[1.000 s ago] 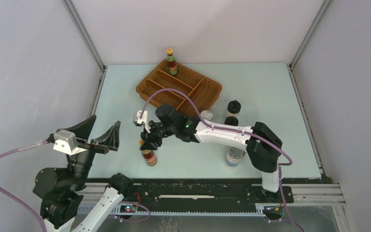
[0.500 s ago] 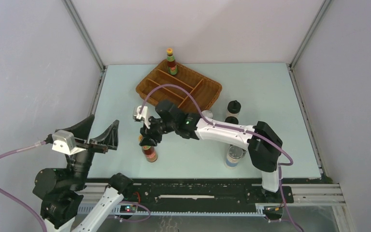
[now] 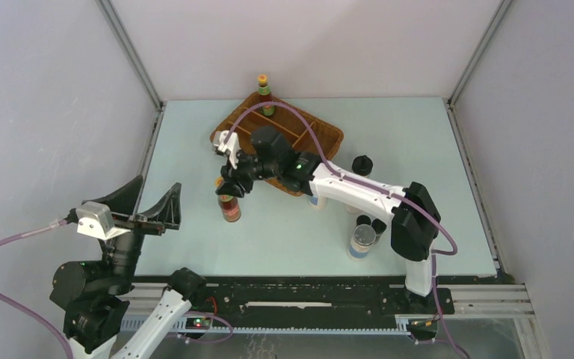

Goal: Organize the condiment bottles
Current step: Pick up the bottle from the center of the board, then place the bottle in the storage box.

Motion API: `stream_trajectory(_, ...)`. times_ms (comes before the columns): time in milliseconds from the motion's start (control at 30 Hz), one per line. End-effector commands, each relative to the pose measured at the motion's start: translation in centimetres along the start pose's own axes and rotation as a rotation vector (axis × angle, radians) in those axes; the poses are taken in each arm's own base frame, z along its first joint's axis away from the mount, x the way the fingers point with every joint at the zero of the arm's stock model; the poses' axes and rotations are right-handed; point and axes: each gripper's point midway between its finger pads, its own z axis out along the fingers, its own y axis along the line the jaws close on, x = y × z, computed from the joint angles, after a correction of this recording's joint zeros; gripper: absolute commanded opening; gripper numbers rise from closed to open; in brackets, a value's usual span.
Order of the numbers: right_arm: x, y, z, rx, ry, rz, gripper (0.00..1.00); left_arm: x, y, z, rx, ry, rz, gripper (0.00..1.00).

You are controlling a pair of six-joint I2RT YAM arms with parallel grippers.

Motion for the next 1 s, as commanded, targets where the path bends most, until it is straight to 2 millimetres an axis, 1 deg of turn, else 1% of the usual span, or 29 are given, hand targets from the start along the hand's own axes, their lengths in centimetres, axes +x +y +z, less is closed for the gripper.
stream_trajectory(0,-10.0,-1.1,-3.7,0.049,-0.224,-0.134,0.00,-0.1,0.0,0.9,-0.011,-0.016,-0.006,0.92)
stream_trajectory(100,-11.2,-2.7,-4.5,0.081,-0.248,-0.143,0.00,-0.2,-0.1,1.1,-0.008,-0.016,-0.004,0.92)
stream_trajectory(267,-12.5,-5.8,-5.8,0.140,-0.272,-0.150,0.00,-0.1,-0.2,1.3,-0.007,-0.013,-0.003,0.92)
stream_trajectory(433,-13.5,-9.5,-7.3,0.210,-0.292,-0.155,0.00,0.1,-0.2,1.5,-0.006,-0.006,-0.001,0.92)
stream_trajectory(767,-14.9,-18.2,-11.3,0.359,-0.344,-0.154,0.00,1.1,-0.4,2.6,-0.007,0.019,0.014,0.92)
stream_trajectory(833,-14.9,-20.0,-12.3,0.385,-0.352,-0.148,0.00,1.4,-0.5,3.0,-0.007,0.026,0.021,0.92)
stream_trajectory(867,-14.5,-21.4,-12.8,0.405,-0.353,-0.143,0.00,1.5,-0.5,3.2,-0.009,0.029,0.024,0.92)
stream_trajectory(967,-14.1,-24.1,-14.2,0.444,-0.370,-0.132,0.00,2.0,-0.6,3.7,-0.009,0.038,0.034,0.92)
